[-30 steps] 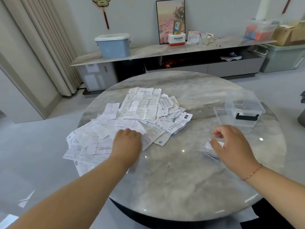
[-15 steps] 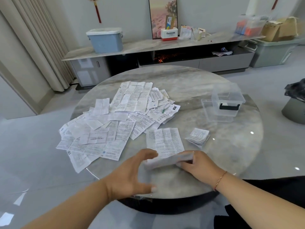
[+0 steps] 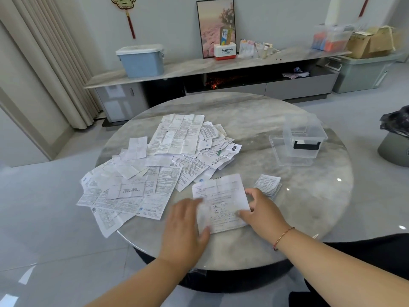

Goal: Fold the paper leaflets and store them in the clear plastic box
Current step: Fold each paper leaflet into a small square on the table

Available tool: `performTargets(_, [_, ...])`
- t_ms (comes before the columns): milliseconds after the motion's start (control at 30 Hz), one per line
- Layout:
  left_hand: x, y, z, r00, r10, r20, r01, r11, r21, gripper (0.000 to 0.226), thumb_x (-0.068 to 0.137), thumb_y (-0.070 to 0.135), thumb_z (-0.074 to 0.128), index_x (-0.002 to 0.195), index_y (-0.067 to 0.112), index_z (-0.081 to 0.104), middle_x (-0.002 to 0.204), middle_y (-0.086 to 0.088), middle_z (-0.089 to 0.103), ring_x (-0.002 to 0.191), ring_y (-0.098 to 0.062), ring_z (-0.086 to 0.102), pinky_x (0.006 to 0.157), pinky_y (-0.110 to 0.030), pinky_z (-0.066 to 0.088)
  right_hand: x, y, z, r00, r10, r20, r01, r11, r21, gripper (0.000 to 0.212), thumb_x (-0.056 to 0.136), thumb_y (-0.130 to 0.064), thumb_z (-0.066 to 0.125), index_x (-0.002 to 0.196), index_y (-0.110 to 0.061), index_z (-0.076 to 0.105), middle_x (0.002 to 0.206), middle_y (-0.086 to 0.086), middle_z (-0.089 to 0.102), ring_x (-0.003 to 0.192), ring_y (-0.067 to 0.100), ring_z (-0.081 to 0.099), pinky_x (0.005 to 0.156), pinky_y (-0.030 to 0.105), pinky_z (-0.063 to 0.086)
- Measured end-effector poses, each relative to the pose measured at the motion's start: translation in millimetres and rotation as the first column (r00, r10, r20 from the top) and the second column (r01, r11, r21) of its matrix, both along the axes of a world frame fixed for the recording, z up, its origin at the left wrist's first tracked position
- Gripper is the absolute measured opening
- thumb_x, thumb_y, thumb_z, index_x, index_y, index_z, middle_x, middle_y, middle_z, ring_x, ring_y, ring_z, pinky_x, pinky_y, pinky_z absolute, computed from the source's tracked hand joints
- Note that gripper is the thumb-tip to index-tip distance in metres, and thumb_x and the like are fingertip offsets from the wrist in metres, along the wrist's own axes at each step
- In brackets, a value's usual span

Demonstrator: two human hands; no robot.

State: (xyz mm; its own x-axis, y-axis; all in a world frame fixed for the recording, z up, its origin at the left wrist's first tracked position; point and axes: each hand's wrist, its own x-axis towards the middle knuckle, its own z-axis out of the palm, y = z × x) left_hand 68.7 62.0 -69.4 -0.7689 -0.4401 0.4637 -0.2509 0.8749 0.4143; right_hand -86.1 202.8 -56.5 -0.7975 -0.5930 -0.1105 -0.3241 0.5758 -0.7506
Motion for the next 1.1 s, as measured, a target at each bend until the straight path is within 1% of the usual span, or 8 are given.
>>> performTargets(100, [-3.8, -3.4, -9.5, 0.958, -0.233, 0.169, 0.260, 0.952, -0.160, 0.049, 0.069, 0.042, 0.058, 0.115, 0.024, 0.054, 0.118, 0.004, 0.058, 0.112, -0.016, 0.051, 0.102, -0.033, 0.038, -2.3, -7.2, 1.2, 0.987, -0.027, 0.160, 0.028, 1.000, -0.005, 0.058, 0.075, -0.022, 0.075, 0.125, -0.017, 0.046, 0.099, 0.002, 0.067, 0.088, 0.014, 0.062, 0.074, 0.024, 0.047])
performTargets(200, [-9.6, -8.1, -9.0, 0.953, -0.210, 0.218, 0.245, 0.958, -0.150, 0.036, 0.063, 0.028, 0.057, 0.097, 0.023, 0.064, 0.090, 0.009, 0.067, 0.080, -0.014, 0.065, 0.074, -0.025, 0.053, -2.5, -7.6, 3.6, 0.974, -0.071, 0.216, 0.070, 0.997, 0.013, 0.061, 0.074, -0.025, 0.076, 0.126, -0.010, 0.046, 0.098, 0.002, 0.063, 0.093, 0.017, 0.061, 0.083, 0.028, 0.047])
performTargets(333, [-11.8, -13.3, -9.4, 0.959, -0.191, 0.208, 0.216, 0.971, -0.106, 0.034, 0.051, 0.013, 0.060, 0.083, 0.023, 0.066, 0.076, 0.011, 0.067, 0.066, -0.013, 0.063, 0.054, -0.017, 0.046, 3.6, 9.0, 15.2, 0.905, 0.180, -0.385, -0.178, 0.983, 0.043, 0.084, 0.060, -0.067, 0.062, 0.129, -0.022, 0.043, 0.119, -0.009, 0.049, 0.111, 0.007, 0.045, 0.093, 0.019, 0.032])
performTargets(433, [-7.7, -17.5, -13.6, 0.960, -0.216, 0.178, 0.229, 0.972, -0.056, 0.038, 0.053, 0.007, 0.062, 0.087, 0.023, 0.060, 0.079, 0.009, 0.066, 0.069, -0.014, 0.060, 0.060, -0.018, 0.041, 1.0, 16.1, 6.5, 0.768, 0.529, -0.362, -0.484, 0.849, 0.213, 0.083, 0.060, -0.069, 0.053, 0.131, -0.027, 0.046, 0.126, -0.023, 0.040, 0.118, -0.006, 0.033, 0.102, 0.018, 0.026])
performTargets(567, [-4.0, -19.2, -6.9, 0.981, -0.132, 0.143, 0.104, 0.976, 0.189, 0.026, 0.077, 0.008, 0.066, 0.098, 0.023, 0.067, 0.090, 0.008, 0.068, 0.079, -0.011, 0.062, 0.067, -0.008, 0.040, -5.2, 15.7, -9.8, 0.879, 0.321, -0.352, -0.341, 0.940, 0.004, 0.006, 0.078, -0.026, 0.065, 0.082, -0.029, 0.067, 0.080, -0.015, 0.062, 0.076, -0.003, 0.052, 0.070, 0.020, 0.041])
performTargets(867, [-23.0, -33.7, 11.4, 0.983, 0.061, 0.174, -0.160, 0.750, 0.642, 0.018, 0.086, 0.020, 0.067, 0.090, 0.030, 0.053, 0.077, 0.003, 0.063, 0.066, -0.009, 0.056, 0.058, -0.017, 0.039, -7.3, -8.4, 0.3, 0.996, 0.068, -0.055, -0.071, 0.996, -0.053, 0.012, 0.080, -0.020, 0.067, 0.086, -0.023, 0.057, 0.081, -0.007, 0.067, 0.077, 0.012, 0.061, 0.071, 0.026, 0.046])
performTargets(967, [-19.9, -22.2, 10.8, 0.985, 0.167, 0.052, -0.174, 0.920, 0.351, 0.038, 0.081, 0.014, 0.068, 0.115, 0.021, 0.053, 0.103, 0.004, 0.056, 0.093, -0.010, 0.051, 0.078, -0.015, 0.037, -3.9, -14.4, 2.6, 0.999, -0.047, 0.020, 0.047, 0.999, -0.026, 0.019, 0.079, -0.021, 0.069, 0.089, -0.021, 0.053, 0.084, 0.000, 0.067, 0.070, 0.018, 0.062, 0.064, 0.029, 0.050])
performTargets(1100, [-18.4, 2.7, -3.1, 0.974, -0.192, 0.124, 0.191, 0.981, 0.019, 0.052, 0.061, 0.017, 0.061, 0.113, 0.017, 0.059, 0.112, -0.001, 0.060, 0.105, -0.018, 0.052, 0.089, -0.024, 0.042, 13.3, -22.4, 7.1, 0.888, -0.181, 0.423, 0.260, 0.956, -0.136, 0.022, 0.082, -0.005, 0.066, 0.098, -0.011, 0.054, 0.089, 0.009, 0.064, 0.046, 0.019, 0.060, 0.038, 0.024, 0.047])
